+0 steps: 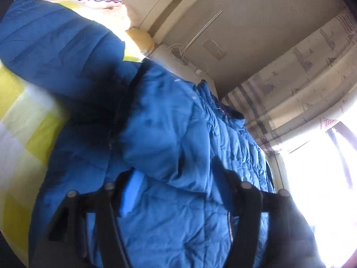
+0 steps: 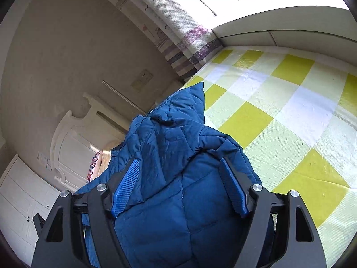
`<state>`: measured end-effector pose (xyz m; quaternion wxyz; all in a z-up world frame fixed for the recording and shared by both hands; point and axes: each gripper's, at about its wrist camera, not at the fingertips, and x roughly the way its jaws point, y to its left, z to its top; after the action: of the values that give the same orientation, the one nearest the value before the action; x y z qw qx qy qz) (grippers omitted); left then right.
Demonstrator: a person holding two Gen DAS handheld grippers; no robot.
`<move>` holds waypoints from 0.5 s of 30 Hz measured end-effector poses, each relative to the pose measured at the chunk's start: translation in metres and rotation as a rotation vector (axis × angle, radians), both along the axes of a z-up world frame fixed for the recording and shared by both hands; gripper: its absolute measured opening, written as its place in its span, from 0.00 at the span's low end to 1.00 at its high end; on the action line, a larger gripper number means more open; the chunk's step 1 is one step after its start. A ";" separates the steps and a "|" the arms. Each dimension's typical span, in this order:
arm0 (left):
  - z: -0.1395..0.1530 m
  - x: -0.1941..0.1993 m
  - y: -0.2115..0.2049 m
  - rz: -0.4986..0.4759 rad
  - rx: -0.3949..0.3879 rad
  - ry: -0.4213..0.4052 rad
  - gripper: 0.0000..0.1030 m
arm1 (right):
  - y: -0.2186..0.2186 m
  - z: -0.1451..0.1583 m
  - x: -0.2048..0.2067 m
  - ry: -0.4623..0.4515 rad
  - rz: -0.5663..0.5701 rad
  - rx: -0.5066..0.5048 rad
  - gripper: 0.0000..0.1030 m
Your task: Fold large clothes
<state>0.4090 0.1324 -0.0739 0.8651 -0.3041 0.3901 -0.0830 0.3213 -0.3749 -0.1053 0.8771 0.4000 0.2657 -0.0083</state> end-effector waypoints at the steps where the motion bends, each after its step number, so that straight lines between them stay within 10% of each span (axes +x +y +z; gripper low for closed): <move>1: -0.007 -0.003 0.004 -0.004 -0.006 0.008 0.83 | 0.001 0.002 0.001 -0.003 0.002 -0.012 0.71; 4: -0.018 -0.003 0.005 -0.038 -0.006 -0.024 0.84 | 0.020 0.017 0.013 0.042 0.032 -0.158 0.71; 9: -0.018 0.000 -0.026 -0.048 0.200 -0.058 0.82 | 0.107 0.046 0.063 0.225 0.154 -0.758 0.70; 15: -0.021 -0.006 -0.011 -0.048 0.110 -0.082 0.84 | 0.119 0.007 0.094 0.382 0.217 -0.778 0.75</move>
<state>0.4033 0.1215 -0.0949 0.8936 -0.2430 0.3655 -0.0945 0.4153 -0.2558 -0.0979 0.8932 0.0016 0.4406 -0.0893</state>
